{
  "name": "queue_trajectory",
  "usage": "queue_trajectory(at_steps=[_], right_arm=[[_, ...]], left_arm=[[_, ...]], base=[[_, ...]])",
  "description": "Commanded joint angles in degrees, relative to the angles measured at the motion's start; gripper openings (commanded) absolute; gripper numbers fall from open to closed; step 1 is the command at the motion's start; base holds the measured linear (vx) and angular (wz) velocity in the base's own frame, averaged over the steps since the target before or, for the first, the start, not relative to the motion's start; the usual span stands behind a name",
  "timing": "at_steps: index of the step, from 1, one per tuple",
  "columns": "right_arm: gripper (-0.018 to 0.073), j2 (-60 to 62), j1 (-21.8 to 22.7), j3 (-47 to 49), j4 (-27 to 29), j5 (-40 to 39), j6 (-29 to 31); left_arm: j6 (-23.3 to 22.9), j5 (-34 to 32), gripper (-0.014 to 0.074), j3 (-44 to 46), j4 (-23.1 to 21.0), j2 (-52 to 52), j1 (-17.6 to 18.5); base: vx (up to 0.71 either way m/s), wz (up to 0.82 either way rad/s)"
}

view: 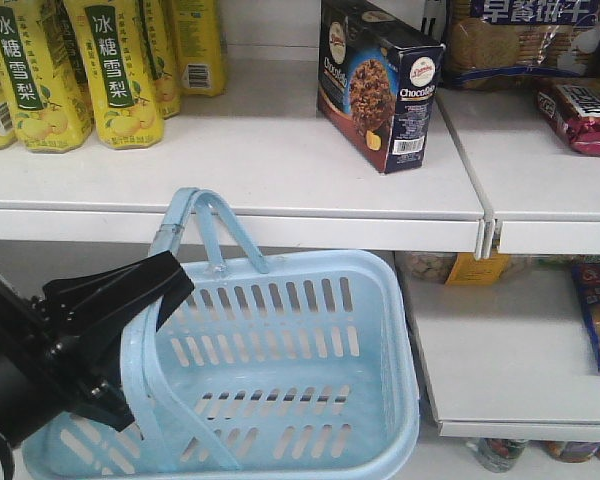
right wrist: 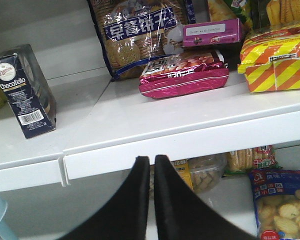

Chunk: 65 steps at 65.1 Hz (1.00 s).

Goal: Left arm holds basket, right arm returns cookies

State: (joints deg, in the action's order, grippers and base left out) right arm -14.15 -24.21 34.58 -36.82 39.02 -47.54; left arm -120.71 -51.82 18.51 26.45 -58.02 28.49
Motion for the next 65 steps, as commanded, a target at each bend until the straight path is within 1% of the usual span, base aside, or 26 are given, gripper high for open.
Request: queue_trajectory(at_steps=[1, 10, 17, 20, 26, 38, 50, 55, 65], right_arm=[[-0.0010, -0.68, 0.16, 1.36, -1.85, -3.30, 0.57], [-0.0010, -0.68, 0.16, 1.36, -1.85, -3.30, 0.57], [-0.0010, -0.68, 0.16, 1.36, -1.85, -3.30, 0.57], [-0.0010, -0.68, 0.16, 1.36, -1.85, -3.30, 0.57], [-0.0010, -0.68, 0.16, 1.36, -1.85, -3.30, 0.57], [-0.0010, -0.68, 0.16, 1.36, -1.85, -3.30, 0.57], [-0.0010, -0.68, 0.16, 1.36, -1.85, -3.30, 0.57], [-0.0010, -0.68, 0.16, 1.36, -1.85, -3.30, 0.57], [-0.0010, -0.68, 0.16, 1.36, -1.85, -3.30, 0.57]], left_arm=[[1.48, -4.04, -0.0003, 2.09, -5.35, 0.70, -0.51], [1.48, -3.44, -0.0003, 2.09, -5.41, 0.70, -0.51], [1.17, -0.38, -0.0003, 2.09, -5.64, 2.40, -0.51], [0.31, 1.22, -0.0003, 2.09, -5.78, 3.17, -0.51], [-3.08, 3.84, -0.0003, 2.09, -5.55, 5.34, -0.51], [-3.03, 8.99, -0.0003, 2.09, -5.55, 11.00, -0.57], [-3.03, 15.62, -0.0003, 2.09, -7.10, 16.37, -0.62], [-3.03, 18.91, -0.0003, 2.09, -7.10, 18.56, -1.31], [-3.03, 25.79, -0.0003, 2.09, -7.04, 23.58, -4.48]], base=[[0.00, 0.00], [0.00, 0.00], [0.00, 0.00], [0.00, 0.00], [0.00, 0.00], [0.00, 0.00], [0.00, 0.00], [0.00, 0.01], [0.00, 0.00]])
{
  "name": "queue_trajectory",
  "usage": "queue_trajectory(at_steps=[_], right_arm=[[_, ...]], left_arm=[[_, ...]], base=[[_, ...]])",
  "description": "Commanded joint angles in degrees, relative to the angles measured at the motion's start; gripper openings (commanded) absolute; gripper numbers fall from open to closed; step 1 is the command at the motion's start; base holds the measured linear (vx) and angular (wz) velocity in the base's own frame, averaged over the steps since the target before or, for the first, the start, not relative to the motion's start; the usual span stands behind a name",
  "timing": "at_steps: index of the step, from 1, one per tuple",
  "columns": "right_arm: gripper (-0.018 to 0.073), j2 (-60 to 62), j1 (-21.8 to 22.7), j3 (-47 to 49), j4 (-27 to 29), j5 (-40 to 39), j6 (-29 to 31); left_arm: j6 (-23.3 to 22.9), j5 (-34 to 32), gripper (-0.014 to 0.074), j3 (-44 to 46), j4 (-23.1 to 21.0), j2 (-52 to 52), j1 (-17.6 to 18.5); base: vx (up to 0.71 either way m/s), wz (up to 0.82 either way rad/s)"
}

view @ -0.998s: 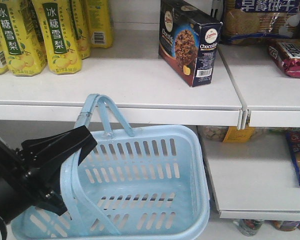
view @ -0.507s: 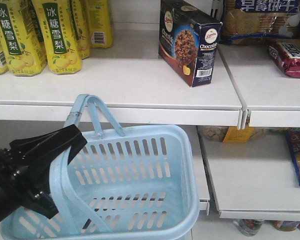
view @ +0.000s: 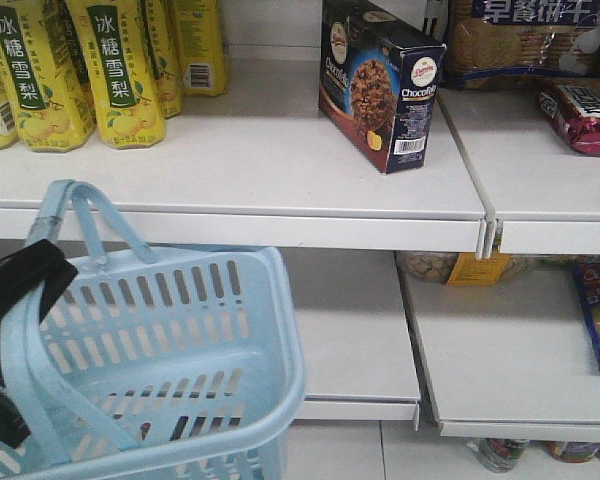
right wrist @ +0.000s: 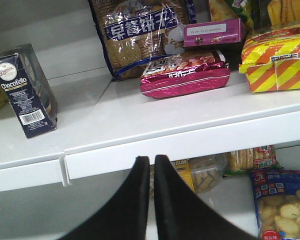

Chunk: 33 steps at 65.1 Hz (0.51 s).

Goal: Left arm holds basket, right arm returns cookies

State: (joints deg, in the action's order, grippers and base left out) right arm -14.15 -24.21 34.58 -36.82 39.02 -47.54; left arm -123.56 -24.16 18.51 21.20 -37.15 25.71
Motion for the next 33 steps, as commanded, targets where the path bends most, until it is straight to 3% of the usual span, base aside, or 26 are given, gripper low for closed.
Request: queue_trajectory(at_steps=[1, 33], right_arm=[[-0.0010, -0.68, 0.16, 1.36, -1.85, -3.30, 0.57], [-0.0010, -0.68, 0.16, 1.36, -1.85, -3.30, 0.57]], left_arm=[[-0.18, -1.31, -0.0003, 2.09, -1.79, 3.10, -2.02], [-0.18, 20.47, -0.0003, 2.09, -1.79, 15.58, -16.70]], base=[[0.00, 0.00], [0.00, 0.00]])
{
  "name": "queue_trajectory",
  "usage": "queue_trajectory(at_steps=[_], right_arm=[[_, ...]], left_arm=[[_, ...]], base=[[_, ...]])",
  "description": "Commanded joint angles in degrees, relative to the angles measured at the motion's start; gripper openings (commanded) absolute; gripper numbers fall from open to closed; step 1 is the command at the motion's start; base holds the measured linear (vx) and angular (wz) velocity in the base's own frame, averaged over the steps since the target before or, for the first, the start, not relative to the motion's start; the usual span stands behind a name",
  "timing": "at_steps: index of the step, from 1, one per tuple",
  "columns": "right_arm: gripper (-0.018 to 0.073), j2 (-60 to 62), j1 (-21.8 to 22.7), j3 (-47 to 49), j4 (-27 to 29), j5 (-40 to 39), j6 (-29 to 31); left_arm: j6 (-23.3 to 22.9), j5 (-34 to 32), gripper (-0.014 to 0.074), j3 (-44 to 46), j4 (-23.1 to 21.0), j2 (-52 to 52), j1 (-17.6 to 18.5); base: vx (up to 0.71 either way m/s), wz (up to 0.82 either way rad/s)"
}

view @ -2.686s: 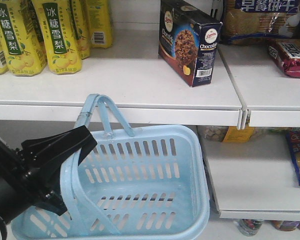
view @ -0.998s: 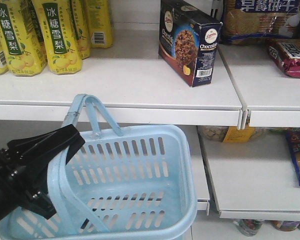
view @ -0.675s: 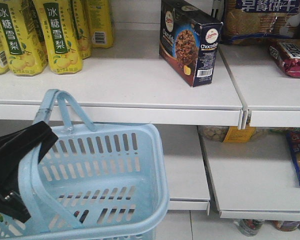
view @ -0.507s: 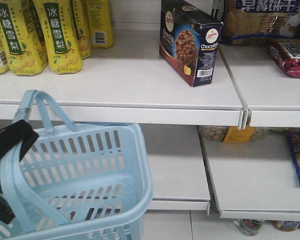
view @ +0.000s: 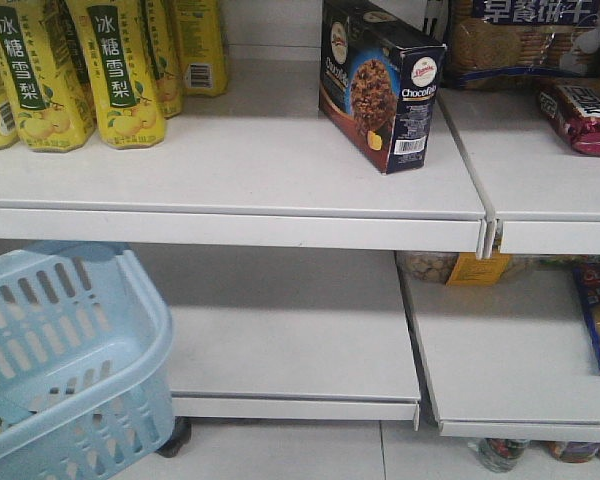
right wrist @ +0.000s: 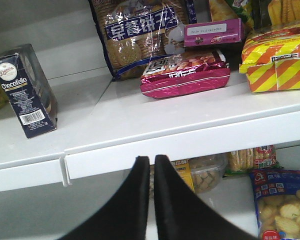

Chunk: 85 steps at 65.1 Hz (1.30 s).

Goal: Left arm holds basket, right arm returns cookies

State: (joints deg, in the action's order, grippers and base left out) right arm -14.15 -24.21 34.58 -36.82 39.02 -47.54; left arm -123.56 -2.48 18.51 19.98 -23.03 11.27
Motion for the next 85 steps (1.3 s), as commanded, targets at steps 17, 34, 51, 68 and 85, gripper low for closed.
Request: queue_trajectory(at_steps=[17, 34, 51, 68, 85], right_arm=[[-0.0010, -0.68, 0.16, 1.36, -1.85, -3.30, 0.57], [-0.0010, -0.68, 0.16, 1.36, -1.85, -3.30, 0.57], [-0.0010, -0.68, 0.16, 1.36, -1.85, -3.30, 0.57], [-0.0010, -0.68, 0.16, 1.36, -1.85, -3.30, 0.57], [-0.0010, -0.68, 0.16, 1.36, -1.85, -3.30, 0.57]], left_arm=[[3.05, 12.99, -0.0003, 2.09, -0.40, 7.94, -8.05], [5.86, 19.84, -0.0003, 2.09, -0.50, 13.79, -11.88], [19.00, 9.97, -0.0003, -5.00, -1.14, 15.93, -12.22], [19.42, -6.95, -0.0003, -15.26, 5.31, 16.07, -13.28], [19.34, -3.42, -0.0003, -17.08, 17.65, 23.23, -14.28]], base=[[0.00, 0.00], [0.00, 0.00], [0.00, 0.00], [0.00, 0.00], [0.00, 0.00]])
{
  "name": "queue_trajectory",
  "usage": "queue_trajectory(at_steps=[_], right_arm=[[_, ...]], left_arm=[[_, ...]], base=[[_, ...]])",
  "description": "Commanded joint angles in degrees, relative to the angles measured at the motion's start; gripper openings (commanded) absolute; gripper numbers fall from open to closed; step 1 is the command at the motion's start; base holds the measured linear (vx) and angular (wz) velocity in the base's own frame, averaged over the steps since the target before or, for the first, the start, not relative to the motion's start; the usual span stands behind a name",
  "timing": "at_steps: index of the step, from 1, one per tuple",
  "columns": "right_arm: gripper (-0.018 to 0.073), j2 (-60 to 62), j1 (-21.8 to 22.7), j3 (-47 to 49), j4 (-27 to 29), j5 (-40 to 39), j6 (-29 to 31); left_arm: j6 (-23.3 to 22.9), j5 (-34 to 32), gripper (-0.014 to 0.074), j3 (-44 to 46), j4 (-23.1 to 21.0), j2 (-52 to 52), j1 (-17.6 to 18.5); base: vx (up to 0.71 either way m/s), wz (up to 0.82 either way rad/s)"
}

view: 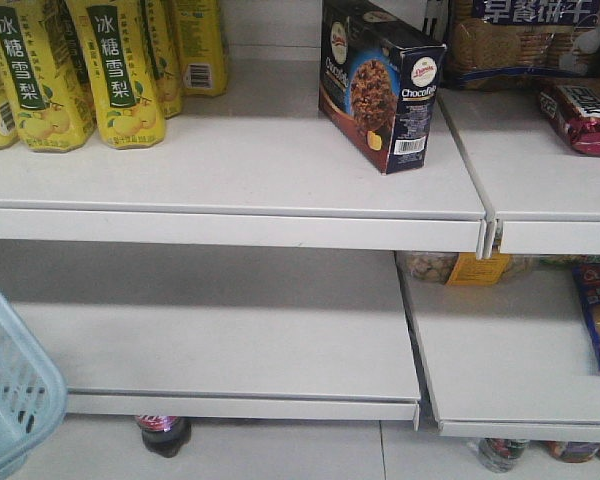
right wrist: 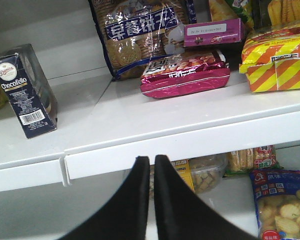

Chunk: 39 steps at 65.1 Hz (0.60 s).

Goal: Left arm holds basket, right arm returns cookies

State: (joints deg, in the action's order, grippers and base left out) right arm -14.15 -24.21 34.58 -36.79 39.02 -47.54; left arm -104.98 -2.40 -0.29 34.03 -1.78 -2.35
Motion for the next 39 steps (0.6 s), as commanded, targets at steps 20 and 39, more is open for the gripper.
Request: queue_trajectory(at_steps=[20, 39], right_arm=[[-0.0010, -0.68, 0.16, 1.36, -1.89, -3.30, 0.57], [-0.0010, -0.68, 0.16, 1.36, -1.89, -3.30, 0.57]], left_arm=[[-3.00, -1.46, -0.0003, 1.73, 3.38, 3.07, -1.18], [-5.87, -2.34, -0.0003, 1.65, 3.38, 3.07, -1.19]], base=[[0.00, 0.00], [0.00, 0.00]])
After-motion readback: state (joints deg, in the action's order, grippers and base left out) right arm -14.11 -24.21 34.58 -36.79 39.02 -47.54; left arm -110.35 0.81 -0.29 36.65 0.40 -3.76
